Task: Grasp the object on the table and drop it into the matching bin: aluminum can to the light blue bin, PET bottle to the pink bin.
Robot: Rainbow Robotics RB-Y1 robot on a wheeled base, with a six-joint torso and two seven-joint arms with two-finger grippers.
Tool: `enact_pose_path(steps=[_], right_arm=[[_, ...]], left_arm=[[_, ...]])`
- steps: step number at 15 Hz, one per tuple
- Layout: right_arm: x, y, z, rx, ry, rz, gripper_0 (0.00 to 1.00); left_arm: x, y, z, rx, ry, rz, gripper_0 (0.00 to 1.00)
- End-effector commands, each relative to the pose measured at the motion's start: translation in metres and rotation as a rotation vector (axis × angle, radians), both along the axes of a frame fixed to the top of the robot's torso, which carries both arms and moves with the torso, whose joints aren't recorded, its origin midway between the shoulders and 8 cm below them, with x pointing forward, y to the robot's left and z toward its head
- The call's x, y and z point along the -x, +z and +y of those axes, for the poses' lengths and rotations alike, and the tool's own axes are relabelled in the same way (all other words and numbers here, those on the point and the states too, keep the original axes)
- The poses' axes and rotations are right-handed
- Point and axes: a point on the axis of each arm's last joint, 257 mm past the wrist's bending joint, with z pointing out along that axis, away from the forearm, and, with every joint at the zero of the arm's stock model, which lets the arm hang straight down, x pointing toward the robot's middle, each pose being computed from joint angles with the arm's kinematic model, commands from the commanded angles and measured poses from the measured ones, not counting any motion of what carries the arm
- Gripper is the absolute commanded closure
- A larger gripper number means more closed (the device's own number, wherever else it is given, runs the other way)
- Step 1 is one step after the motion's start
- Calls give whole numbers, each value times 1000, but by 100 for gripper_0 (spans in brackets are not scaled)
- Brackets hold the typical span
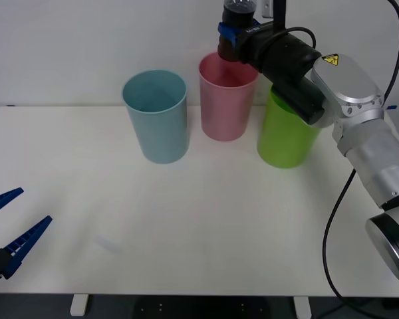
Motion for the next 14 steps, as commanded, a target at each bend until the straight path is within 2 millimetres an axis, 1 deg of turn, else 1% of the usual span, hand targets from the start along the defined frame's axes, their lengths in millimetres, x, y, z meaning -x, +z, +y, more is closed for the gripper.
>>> enact_pose_path(steps=[1,2,3,4,9,11,13,14], right_arm=[[0,-1,-1,7,-4,-3,80],[0,-1,-1,13,-5,-7,68],[0,-1,-1,20,-6,-11,22],[0,-1,0,28,-6,-16,0],[2,-2,3,60,1,-34,0],[3,-7,3,58,10,-26,0],[10,-12,3,53,25,-30,0],[15,-11,1,45,28,-39,0]], left_arm=[[0,0,0,0,0,0,0],[0,0,0,0,0,0,0],[0,0,0,0,0,0,0],[0,0,0,0,0,0,0],[0,0,0,0,0,0,0],[0,0,0,0,0,0,0],[0,0,0,0,0,0,0],[0,0,0,0,0,0,0]])
